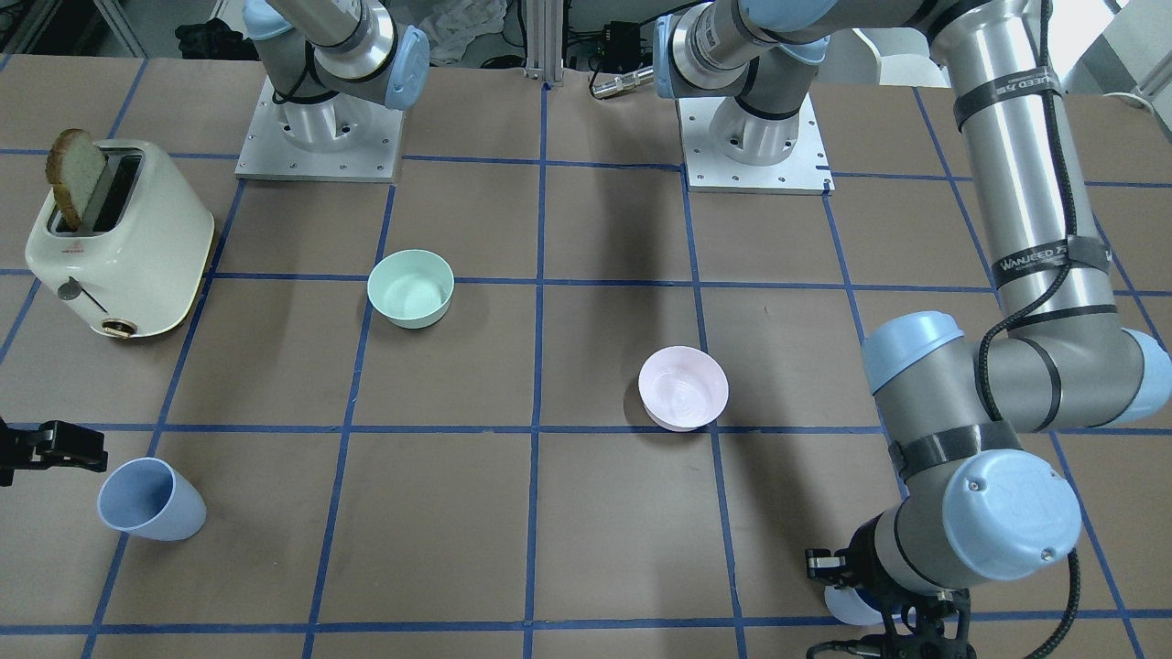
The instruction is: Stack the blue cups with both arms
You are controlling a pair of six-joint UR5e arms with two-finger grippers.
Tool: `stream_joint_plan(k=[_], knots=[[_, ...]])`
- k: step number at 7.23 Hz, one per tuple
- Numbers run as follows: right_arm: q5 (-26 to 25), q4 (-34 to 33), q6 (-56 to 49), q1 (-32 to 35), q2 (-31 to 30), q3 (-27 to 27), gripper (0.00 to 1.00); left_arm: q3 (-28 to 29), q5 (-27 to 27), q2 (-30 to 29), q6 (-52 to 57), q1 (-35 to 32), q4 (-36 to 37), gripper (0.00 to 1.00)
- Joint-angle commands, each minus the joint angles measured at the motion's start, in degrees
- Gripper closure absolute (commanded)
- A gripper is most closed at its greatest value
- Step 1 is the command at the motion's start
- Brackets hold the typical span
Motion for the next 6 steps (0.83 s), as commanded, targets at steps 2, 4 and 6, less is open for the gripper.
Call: stream_joint_plan(k=[2, 4, 6], knots=[[0.54, -0.3, 0.26, -0.03, 1.38, 0.0, 0.0, -0.11, -1.22, 4.43, -12.53, -10.72, -2.84, 1.0], [0.45, -1.43, 0.35, -0.03, 1.73, 0.08, 0.0, -0.2, -3.95, 5.23, -26.48, -18.54, -3.56, 1.0], [2.98, -1.71, 0.61, -0.03, 2.96, 0.0, 0.0, -0.81, -3.95, 2.96, -36.19, -24.97, -3.29, 1.0]])
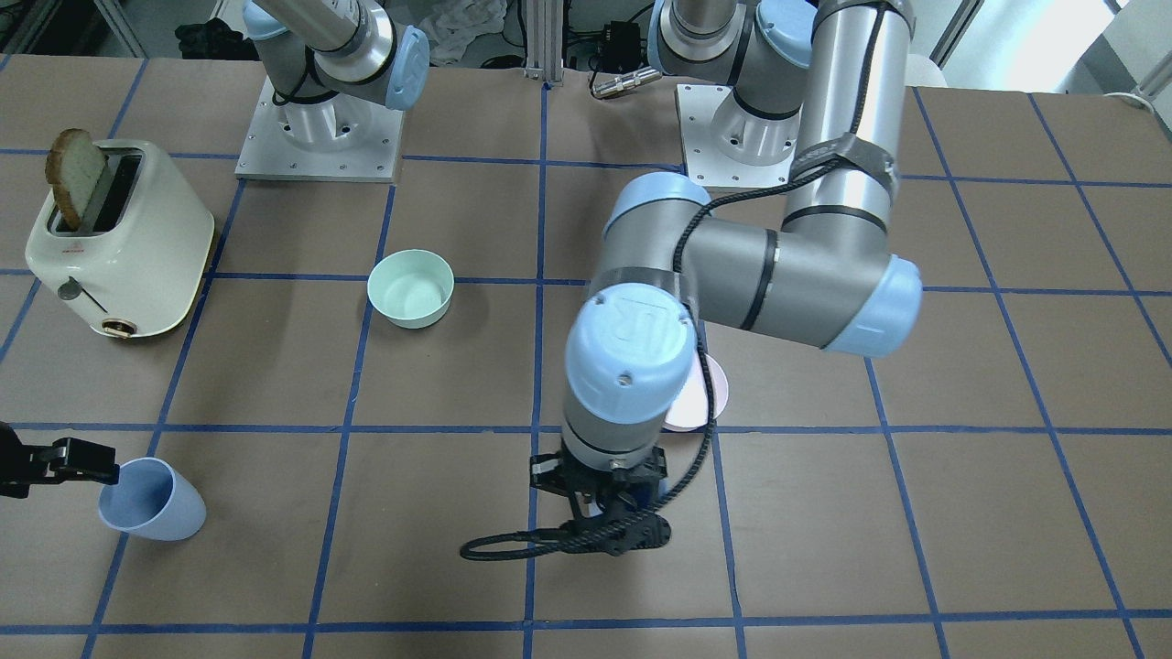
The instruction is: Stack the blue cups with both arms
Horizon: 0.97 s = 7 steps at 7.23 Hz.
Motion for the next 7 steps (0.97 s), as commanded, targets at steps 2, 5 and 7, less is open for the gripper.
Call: stream_joint_plan(k=[2, 5, 7], knots=[[3.07, -0.53, 0.26, 0.0, 2.01, -0.01, 0.05, -0.95, -1.79, -1.53, -5.86, -5.14, 0.08, 1.0], [3.07, -0.44, 0.26, 0.0, 2.89, 0.08, 0.55, -1.56, -4.09, -2.85, -4.81, -5.05, 0.26, 1.0], [2.81, 0.17, 0.35, 0.0, 2.98, 0.34, 0.85, -2.01, -3.83, -4.6, -5.24, -5.05, 2.87, 0.1]])
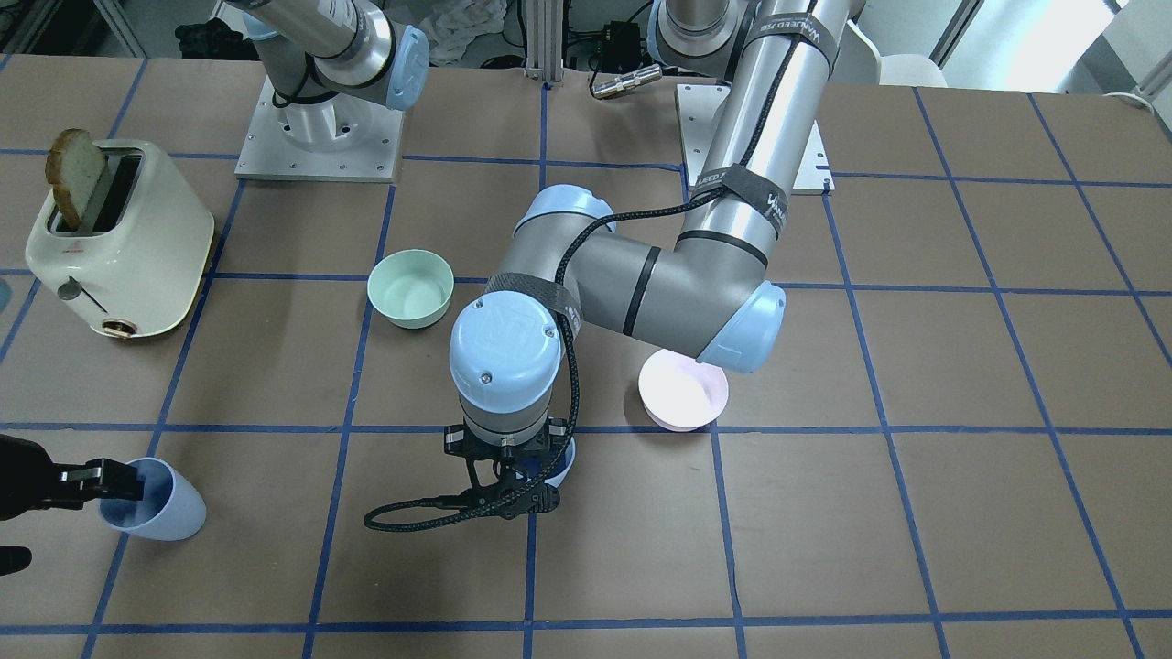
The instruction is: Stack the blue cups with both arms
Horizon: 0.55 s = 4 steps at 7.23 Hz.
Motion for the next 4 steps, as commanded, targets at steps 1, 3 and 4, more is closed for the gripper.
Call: stream_joint_plan(k=[1, 3, 4], knots=[[-0.3, 0.67, 0.12, 0.0, 0.06, 0.39, 0.98, 0.15, -0.28, -1.42, -0.48, 0.02, 2.48, 0.03], [-1.0, 4.78, 0.12, 0.0, -0.29, -0.31, 1.0, 0.94, -0.2, 2.5, 0.13, 2.03, 0.92, 0.0], [-1.01, 6.54, 0.12, 0.0, -1.25, -0.4, 1.0, 1.99, -0.29, 6.44, 0.3, 2.82, -4.4, 0.0]])
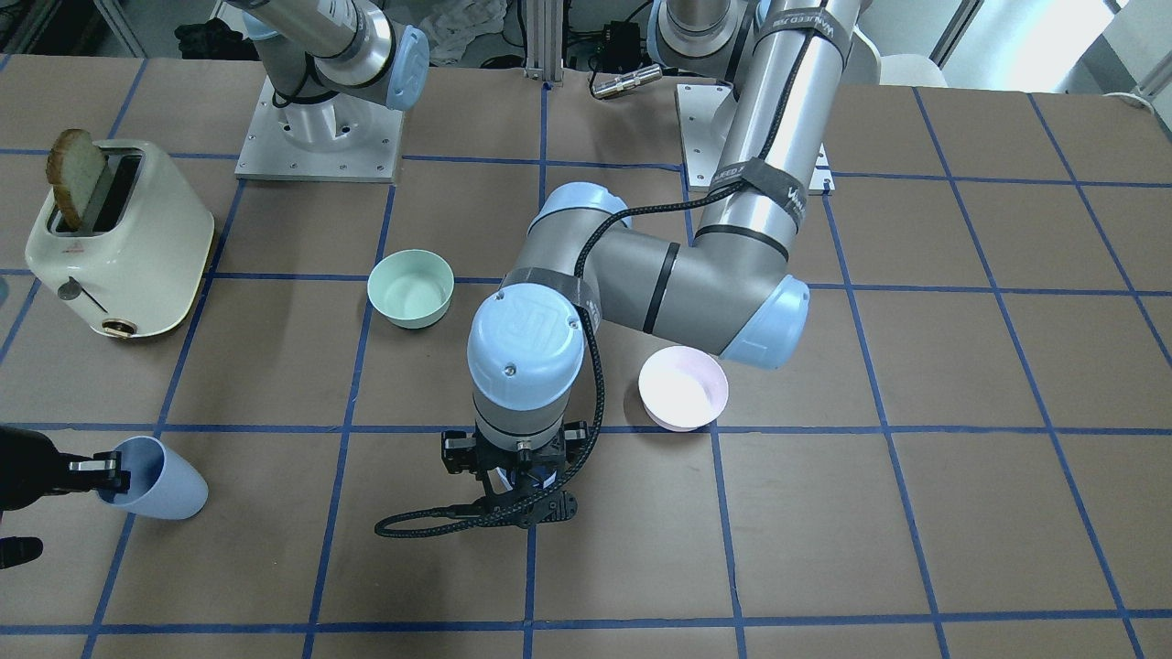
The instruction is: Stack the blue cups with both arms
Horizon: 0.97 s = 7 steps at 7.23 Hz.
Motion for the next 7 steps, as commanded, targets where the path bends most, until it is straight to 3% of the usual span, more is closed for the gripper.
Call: stream_joint_plan(k=[1, 2, 4, 5, 6, 7], knots=[[0.33, 6.61, 0.18, 0.52, -3.03, -2.39, 1.0, 2.45, -0.16, 8.22, 1.0, 1.18, -10.06, 0.0], [0.77, 13.27, 2.35, 1.92, -4.7, -5.89, 1.0, 2.9, 0.36, 12.53, 3.35, 1.27, -17.69, 0.0], [0.86, 21.47, 13.73, 10.94, -6.99, -11.79, 1.0, 1.95, 0.63, 20.53, 2.5, 3.19, -37.25, 0.0], [3.03, 21.94, 20.5, 15.77, -8.57, -12.34, 1.0, -1.8, 0.8, 23.61, 2.67, 5.38, -42.84, 0.05], [4.45, 21.77, 25.18, 19.82, -9.54, -12.34, 1.0, -6.88, 2.29, 26.25, 2.94, 6.44, -39.42, 0.06], [4.55, 21.25, 31.58, 24.13, -9.81, -12.6, 1.0, -12.59, 2.47, 28.46, 3.03, 6.45, -29.64, 0.06]])
